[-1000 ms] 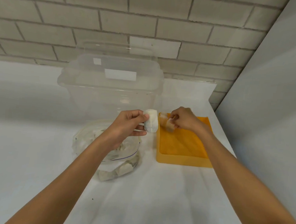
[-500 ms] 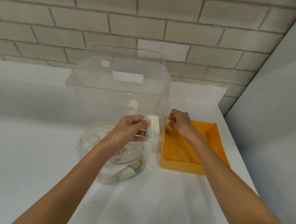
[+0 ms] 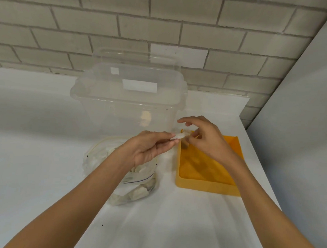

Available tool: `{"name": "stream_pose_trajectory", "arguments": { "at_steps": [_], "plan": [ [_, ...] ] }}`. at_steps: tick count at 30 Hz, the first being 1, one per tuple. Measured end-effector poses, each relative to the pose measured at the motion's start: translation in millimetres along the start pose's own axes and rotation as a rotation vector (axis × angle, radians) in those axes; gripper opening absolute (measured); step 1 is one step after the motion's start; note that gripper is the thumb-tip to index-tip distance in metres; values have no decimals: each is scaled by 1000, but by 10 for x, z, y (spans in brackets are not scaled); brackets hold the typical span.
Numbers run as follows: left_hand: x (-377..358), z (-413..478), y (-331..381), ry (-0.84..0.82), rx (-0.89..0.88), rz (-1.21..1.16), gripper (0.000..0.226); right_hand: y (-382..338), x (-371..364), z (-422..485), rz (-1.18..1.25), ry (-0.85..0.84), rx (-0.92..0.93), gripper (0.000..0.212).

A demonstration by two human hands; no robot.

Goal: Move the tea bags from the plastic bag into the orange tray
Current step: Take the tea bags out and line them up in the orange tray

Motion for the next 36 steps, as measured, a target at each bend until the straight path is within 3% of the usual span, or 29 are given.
{"name": "stream_pose_trajectory", "arguments": {
  "at_steps": [4,6,9,11,16,21,25,29,32,36],
  "plan": [
    [-99,69,2,-72,80,-114,16,-46,-24,-103,290,0,3,15],
    [-82,79,47,-28,79,116,28,26,-26,-130,462,30,-61,10],
    [-57,78,142,3,28,663,41,117,-45,-187,626,18,-147,14],
    [-83,89,135,-42,-17,799,40,150,-60,-214,655,-4,-168,18],
    [-121,179,101,-61,-182,848,18,97,-3,-220,583,20,-157,18],
    [-153,288,83,-34,-264,886,4,106,189,-192,319,157,-133,8],
    [-81,357,88,75,-262,1041,12,258,265,-161,269,220,-169,9],
    [75,439,-10,198,-102,1148,31,525,75,-52,130,82,-294,5],
    [109,517,-122,227,-11,1215,45,646,-146,62,79,24,-338,8],
    [100,579,-178,227,14,1269,46,727,-274,238,-60,63,-409,16]
  ]
}}
Point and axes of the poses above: each hand's wrist, its own z-axis towards the middle knuckle, its own x-axis out of the back of the hand, y = z × x, the point moved 6 cm from there along z, towards the middle knuckle, and after that the axes turned 12 degrees about -y, right-handed, at the moved point
